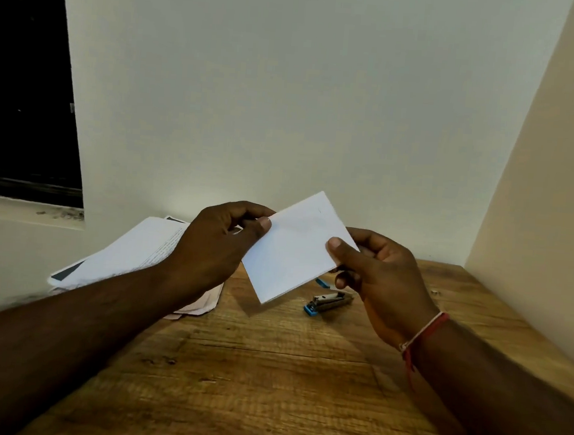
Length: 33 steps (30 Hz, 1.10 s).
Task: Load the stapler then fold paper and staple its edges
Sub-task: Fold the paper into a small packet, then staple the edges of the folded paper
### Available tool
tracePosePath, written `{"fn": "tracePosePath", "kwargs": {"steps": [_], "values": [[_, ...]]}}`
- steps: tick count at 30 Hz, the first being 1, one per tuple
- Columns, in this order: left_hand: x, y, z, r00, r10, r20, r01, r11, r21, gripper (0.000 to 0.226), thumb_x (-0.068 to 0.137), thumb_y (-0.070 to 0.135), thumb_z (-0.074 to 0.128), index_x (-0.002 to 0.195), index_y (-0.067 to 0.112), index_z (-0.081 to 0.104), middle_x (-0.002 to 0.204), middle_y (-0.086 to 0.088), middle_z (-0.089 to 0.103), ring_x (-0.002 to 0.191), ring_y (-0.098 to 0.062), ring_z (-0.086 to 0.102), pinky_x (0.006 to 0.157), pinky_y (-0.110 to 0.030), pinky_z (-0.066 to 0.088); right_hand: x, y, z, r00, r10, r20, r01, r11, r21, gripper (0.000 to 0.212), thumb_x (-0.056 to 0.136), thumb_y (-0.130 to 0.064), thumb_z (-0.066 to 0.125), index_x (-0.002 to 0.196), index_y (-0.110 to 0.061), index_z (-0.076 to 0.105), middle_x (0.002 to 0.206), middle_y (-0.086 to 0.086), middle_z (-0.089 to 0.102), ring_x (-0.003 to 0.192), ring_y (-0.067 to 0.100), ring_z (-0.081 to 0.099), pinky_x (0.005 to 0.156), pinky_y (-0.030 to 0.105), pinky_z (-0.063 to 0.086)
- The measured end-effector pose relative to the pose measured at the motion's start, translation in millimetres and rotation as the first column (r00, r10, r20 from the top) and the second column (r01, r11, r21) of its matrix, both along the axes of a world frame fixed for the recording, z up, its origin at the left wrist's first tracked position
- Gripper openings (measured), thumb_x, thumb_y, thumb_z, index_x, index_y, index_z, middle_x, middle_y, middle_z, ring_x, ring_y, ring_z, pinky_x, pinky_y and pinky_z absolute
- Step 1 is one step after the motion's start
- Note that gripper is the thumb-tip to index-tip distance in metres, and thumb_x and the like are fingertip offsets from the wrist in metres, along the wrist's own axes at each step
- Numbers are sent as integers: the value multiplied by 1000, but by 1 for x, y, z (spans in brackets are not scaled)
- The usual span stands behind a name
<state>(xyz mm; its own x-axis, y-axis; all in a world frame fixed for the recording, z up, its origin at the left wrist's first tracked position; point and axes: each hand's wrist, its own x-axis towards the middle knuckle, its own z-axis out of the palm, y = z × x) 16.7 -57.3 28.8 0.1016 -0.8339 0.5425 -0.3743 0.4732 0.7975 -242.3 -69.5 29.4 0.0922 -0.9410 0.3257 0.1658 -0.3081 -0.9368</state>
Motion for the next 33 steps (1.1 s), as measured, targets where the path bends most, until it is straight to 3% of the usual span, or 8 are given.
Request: {"fn": "tracePosePath", "kwargs": {"steps": [6,10,17,19,22,26,28,33], "values": [[4,-4,3,974,48,-221,-51,999,-7,18,106,38,77,123,33,82,104,7,84,110,-20,79,104,-50,61,-1,-3,-2,999,-20,28,19,999,43,29,92,-9,83,116,6,76,88,18,79,71,21,72,60,30,60],[-2,-3,3,862,-140,-488,256,950,181,40,101,38,81,133,15,78,120,-4,87,117,-31,82,95,-42,68,0,-4,-1,992,6,123,-18,995,99,22,94,-6,79,113,5,73,77,12,78,69,21,76,66,28,66],[-6,-4,-7,851,-183,-493,329,916,228,35,100,20,82,132,7,79,124,-7,86,113,-30,84,80,-36,71,0,-2,3,989,11,150,-27,994,108,22,106,-21,66,112,-2,76,91,18,82,74,25,78,73,36,69],[-2,-3,-2,852,-162,-498,306,926,221,35,100,20,83,131,6,79,123,-8,86,110,-30,85,78,-35,72,-6,-8,2,999,-22,31,21,999,35,34,107,-36,62,117,-7,77,100,17,84,83,27,78,76,40,64],[5,-5,1,861,-120,-493,253,944,211,36,99,21,84,131,7,78,121,-10,87,106,-35,86,75,-34,72,-22,-21,-3,936,-54,-348,-8,985,-173,42,94,-55,72,123,-25,77,111,3,84,108,25,78,91,43,60],[9,-7,2,868,-78,-491,205,956,211,36,99,23,84,131,9,79,119,-9,87,104,-35,86,72,-33,72,-42,-34,-14,522,-109,-846,-183,954,-236,71,67,-55,99,132,-47,71,122,-27,76,120,-7,66,101,27,53],[9,-9,1,865,-78,-496,207,956,210,34,100,24,83,130,9,79,118,-8,87,105,-34,86,72,-34,72,-44,-37,-20,458,-84,-885,-163,971,-176,69,67,-49,102,129,-48,73,123,-26,75,116,-6,68,100,22,54],[6,-12,-2,844,-111,-525,261,940,221,35,104,25,78,133,5,77,125,-13,85,106,-37,86,77,-39,73,-36,-39,-24,495,-141,-857,-74,976,-204,42,79,-27,98,110,-47,77,106,-19,78,97,-2,72,85,16,53]]}}
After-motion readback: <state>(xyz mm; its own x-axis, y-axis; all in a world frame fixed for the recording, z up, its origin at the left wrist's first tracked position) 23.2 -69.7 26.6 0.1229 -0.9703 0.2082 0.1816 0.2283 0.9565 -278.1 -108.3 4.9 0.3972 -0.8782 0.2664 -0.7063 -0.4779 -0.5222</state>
